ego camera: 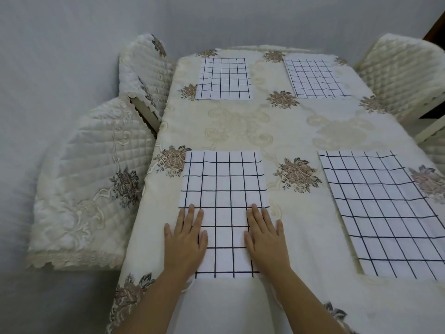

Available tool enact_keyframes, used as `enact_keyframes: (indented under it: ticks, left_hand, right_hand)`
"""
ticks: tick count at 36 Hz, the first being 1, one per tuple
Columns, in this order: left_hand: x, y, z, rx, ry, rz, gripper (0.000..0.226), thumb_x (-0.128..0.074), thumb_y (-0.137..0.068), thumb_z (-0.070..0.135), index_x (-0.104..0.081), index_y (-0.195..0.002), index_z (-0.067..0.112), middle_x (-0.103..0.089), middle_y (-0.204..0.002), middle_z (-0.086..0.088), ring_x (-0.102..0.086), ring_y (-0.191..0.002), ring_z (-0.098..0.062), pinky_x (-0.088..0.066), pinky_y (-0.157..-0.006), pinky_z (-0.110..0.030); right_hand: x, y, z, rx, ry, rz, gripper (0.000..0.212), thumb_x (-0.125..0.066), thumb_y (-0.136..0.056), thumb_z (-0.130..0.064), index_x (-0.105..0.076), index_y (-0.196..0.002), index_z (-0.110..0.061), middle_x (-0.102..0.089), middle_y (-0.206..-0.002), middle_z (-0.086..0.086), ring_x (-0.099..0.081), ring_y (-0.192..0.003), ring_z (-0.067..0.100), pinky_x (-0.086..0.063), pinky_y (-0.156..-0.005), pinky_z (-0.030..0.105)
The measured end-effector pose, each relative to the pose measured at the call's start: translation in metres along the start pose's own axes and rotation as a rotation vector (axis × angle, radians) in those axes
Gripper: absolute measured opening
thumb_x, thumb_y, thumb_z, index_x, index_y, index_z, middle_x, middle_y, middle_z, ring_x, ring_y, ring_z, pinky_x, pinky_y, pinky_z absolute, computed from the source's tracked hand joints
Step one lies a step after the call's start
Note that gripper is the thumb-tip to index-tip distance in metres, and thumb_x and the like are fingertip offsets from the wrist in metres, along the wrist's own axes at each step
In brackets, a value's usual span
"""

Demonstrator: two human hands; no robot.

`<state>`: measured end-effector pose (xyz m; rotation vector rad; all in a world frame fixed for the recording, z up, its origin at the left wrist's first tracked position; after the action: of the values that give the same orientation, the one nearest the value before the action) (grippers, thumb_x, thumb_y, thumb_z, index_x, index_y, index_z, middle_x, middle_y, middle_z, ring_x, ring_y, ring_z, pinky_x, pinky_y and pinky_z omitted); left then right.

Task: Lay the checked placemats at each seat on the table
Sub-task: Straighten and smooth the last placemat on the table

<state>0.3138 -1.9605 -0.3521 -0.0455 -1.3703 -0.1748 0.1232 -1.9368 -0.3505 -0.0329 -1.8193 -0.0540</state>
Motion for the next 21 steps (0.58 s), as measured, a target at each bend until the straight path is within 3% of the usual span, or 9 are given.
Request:
enact_keyframes:
  ticks: [4,10,16,19,21]
  left_hand:
    - [0.0023,-0.0014,-0.0069,-0.001,-0.018,0.001,0.049,-0.024,-0.092,0.039,-0.036,-0.137,0.021,-0.047,-0.142,-0.005,-0.031,-0.131,-0.019,-0.044,-0.088,-0.058]
    - [0.0034,0.001,-0.0056,0.007,-0.037,0.003,0.054,-0.031,-0.086,0.036,-0.034,-0.137,0.02,-0.046,-0.142,-0.005,-0.031,-0.131,-0.019,-0.044,-0.089,-0.059]
    - [0.0036,0.0007,-0.0031,0.009,-0.053,-0.009,0.054,-0.032,-0.085,0.034,-0.05,-0.133,0.016,-0.05,-0.139,-0.007,-0.05,-0.126,-0.026,-0.045,-0.087,-0.06]
    - [0.0011,0.0014,-0.0047,0.011,-0.036,-0.039,0.054,-0.032,-0.085,0.033,-0.052,-0.131,0.016,-0.05,-0.139,-0.007,-0.051,-0.125,-0.027,-0.044,-0.087,-0.061]
    - [0.0012,0.0018,-0.0029,0.011,0.001,-0.061,0.055,-0.03,-0.084,0.034,-0.052,-0.132,0.016,-0.049,-0.14,-0.006,-0.05,-0.126,-0.027,-0.043,-0.088,-0.061]
  right_hand:
    - [0.0019,-0.0009,-0.0013,0.021,-0.002,0.032,0.054,-0.035,-0.086,-0.035,-0.044,-0.136,-0.019,-0.047,-0.142,-0.003,-0.03,-0.132,0.015,-0.044,-0.093,0.052]
    - [0.0036,-0.0005,-0.0021,0.017,0.001,0.038,0.054,-0.035,-0.085,-0.035,-0.048,-0.135,-0.019,-0.047,-0.142,-0.003,-0.033,-0.132,0.015,-0.043,-0.094,0.052]
    - [0.0039,-0.0008,-0.0026,0.022,0.014,0.029,0.054,-0.035,-0.085,-0.034,-0.05,-0.134,-0.018,-0.049,-0.141,-0.001,-0.03,-0.131,0.015,-0.044,-0.093,0.053]
    - [0.0024,-0.001,-0.0015,0.005,0.023,-0.009,0.054,-0.034,-0.084,-0.035,-0.051,-0.133,-0.018,-0.049,-0.14,-0.001,-0.038,-0.132,0.019,-0.046,-0.091,0.052]
    - [0.0042,-0.0001,-0.004,0.006,-0.022,-0.061,0.059,-0.025,-0.086,-0.038,-0.043,-0.139,-0.02,-0.037,-0.148,-0.004,-0.036,-0.137,0.019,-0.038,-0.101,0.052]
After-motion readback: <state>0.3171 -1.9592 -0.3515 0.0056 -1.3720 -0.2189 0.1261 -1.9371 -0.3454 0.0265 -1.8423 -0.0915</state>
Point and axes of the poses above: each hand's wrist, its own y-axis away from the middle knuckle, its own x-axis out of the back of the hand, z = x × y, the point moved 9 cm from there along -y, towards the middle knuckle
